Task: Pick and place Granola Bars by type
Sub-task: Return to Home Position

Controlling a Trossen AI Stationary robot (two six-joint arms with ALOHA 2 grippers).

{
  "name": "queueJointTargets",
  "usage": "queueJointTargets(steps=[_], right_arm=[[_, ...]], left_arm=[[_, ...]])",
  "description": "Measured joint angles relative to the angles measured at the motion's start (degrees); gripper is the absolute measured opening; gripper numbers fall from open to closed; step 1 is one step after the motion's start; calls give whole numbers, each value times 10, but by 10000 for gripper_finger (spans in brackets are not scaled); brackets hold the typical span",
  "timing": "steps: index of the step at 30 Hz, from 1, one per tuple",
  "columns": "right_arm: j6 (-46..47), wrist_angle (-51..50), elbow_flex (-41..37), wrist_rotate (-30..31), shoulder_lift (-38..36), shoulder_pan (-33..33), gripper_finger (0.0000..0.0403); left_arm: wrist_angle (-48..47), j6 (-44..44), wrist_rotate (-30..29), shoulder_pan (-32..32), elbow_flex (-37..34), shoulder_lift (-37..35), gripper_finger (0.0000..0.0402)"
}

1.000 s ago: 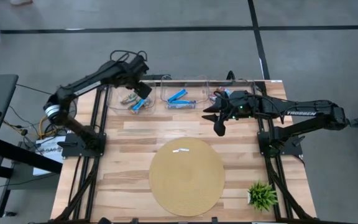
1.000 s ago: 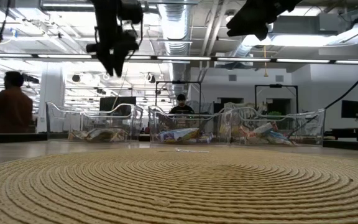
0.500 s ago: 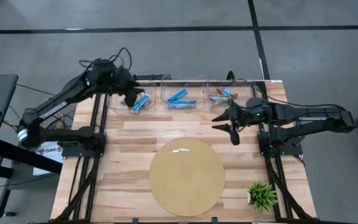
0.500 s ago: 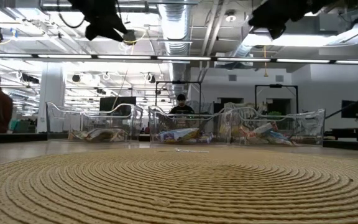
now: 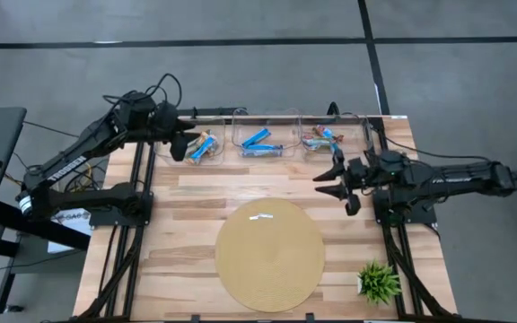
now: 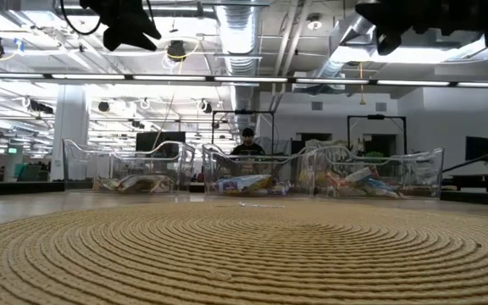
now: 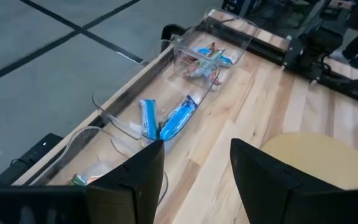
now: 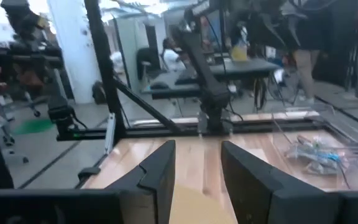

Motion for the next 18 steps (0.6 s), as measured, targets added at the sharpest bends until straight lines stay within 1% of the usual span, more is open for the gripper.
queueJointTargets(steps=[2,6,12,18], right_arm=[[0,25,-25,-5,-12,0,123],[5,23,-54,-4,-47,0,123],[-15,22,-85,-15,-139,0,123],[3,31,-142,-16,-224,0,123]], left_arm=[[-7,6,0,0,0,1,178],[-23,8,0,0,0,1,178],[-44,19,0,0,0,1,178],[-43,28,0,0,0,1,178]])
